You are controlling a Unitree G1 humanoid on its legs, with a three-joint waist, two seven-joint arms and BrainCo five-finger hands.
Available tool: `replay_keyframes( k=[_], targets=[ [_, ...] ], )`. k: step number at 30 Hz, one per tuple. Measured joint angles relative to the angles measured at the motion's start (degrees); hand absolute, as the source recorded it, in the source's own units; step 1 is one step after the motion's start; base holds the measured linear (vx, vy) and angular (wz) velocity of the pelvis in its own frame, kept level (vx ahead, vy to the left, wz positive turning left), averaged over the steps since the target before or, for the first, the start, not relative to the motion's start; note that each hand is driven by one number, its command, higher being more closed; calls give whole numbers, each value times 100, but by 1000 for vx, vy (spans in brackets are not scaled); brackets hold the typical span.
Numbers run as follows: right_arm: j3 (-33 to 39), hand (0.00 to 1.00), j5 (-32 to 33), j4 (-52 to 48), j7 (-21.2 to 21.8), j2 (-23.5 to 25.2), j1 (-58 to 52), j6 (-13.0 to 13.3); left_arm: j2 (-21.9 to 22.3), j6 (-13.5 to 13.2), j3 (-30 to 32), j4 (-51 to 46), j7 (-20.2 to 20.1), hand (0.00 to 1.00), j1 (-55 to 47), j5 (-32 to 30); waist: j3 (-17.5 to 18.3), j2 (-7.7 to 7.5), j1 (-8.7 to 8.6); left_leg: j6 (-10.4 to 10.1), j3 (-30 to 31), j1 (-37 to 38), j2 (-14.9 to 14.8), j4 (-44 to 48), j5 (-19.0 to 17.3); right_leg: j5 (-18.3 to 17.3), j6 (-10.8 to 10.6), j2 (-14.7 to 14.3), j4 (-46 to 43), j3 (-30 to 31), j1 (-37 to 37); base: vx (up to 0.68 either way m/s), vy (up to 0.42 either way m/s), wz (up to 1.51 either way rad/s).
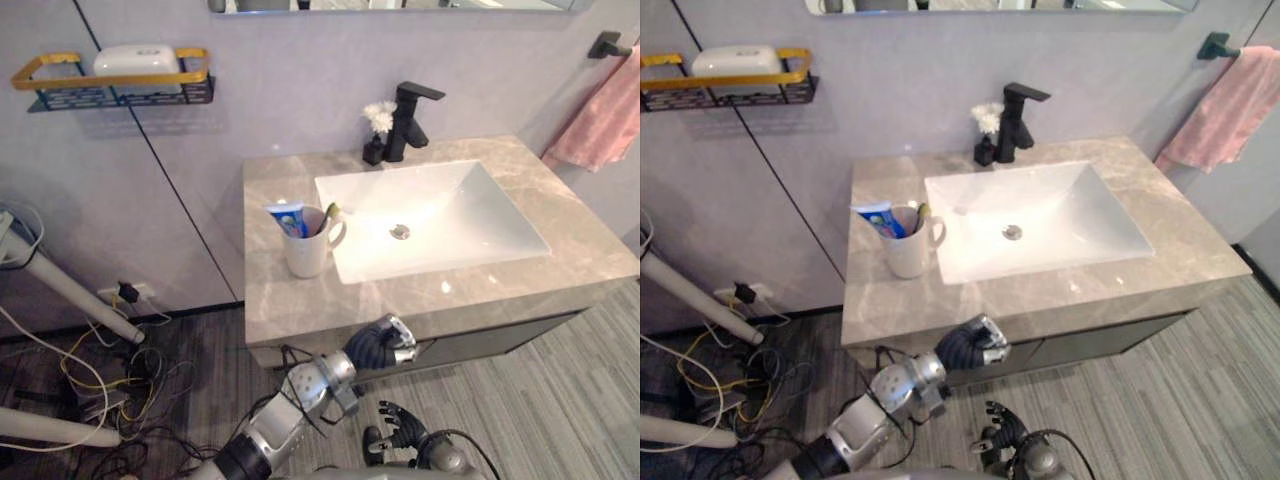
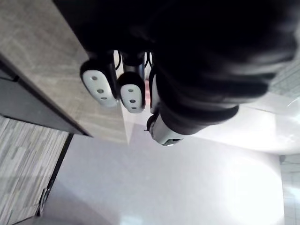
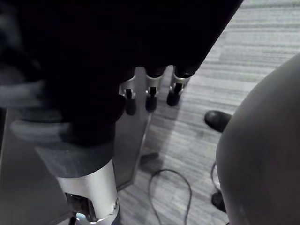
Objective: Organize washtable
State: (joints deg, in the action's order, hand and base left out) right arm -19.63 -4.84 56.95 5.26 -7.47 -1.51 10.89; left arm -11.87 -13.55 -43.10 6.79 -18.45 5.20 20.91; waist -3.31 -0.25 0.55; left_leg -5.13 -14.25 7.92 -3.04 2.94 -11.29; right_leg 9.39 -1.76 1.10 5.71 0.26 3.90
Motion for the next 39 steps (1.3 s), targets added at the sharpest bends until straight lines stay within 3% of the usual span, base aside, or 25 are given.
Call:
replay_keyframes(
  k=[7,15,30,36,39],
  targets=[
    [-378,0,1,2,95,-177,129,1,-483,89,-221,373,-320,100,-152,94,-6,18,-84,-17,-74,76,-9,6,-11,22,17,-34,3,107,0,-26,-3,-7],
    [-399,0,33,9,115,-196,166,1,-434,197,79,1467,-192,100,-461,-408,-32,58,-126,-38,-140,74,-31,9,-34,23,18,-73,0,168,0,-16,2,-4],
    [242,0,83,256,-9,-154,155,-12,111,272,1976,3863,678,100,-645,-2795,-80,66,-106,-65,-120,86,-76,72,-53,15,27,-107,-2,151,-46,-2,0,0],
    [623,0,145,460,-78,-127,164,-12,285,363,2817,4805,1240,100,-650,-3346,-120,55,-78,-68,-101,86,-89,110,-69,2,40,-109,17,135,-66,-5,0,0],
    [856,0,256,516,-154,-93,121,-16,353,448,3221,5024,1451,100,-657,-3405,-152,47,21,-68,-92,87,-93,110,-69,-6,45,-109,17,122,-69,0,0,1]
  ],
)
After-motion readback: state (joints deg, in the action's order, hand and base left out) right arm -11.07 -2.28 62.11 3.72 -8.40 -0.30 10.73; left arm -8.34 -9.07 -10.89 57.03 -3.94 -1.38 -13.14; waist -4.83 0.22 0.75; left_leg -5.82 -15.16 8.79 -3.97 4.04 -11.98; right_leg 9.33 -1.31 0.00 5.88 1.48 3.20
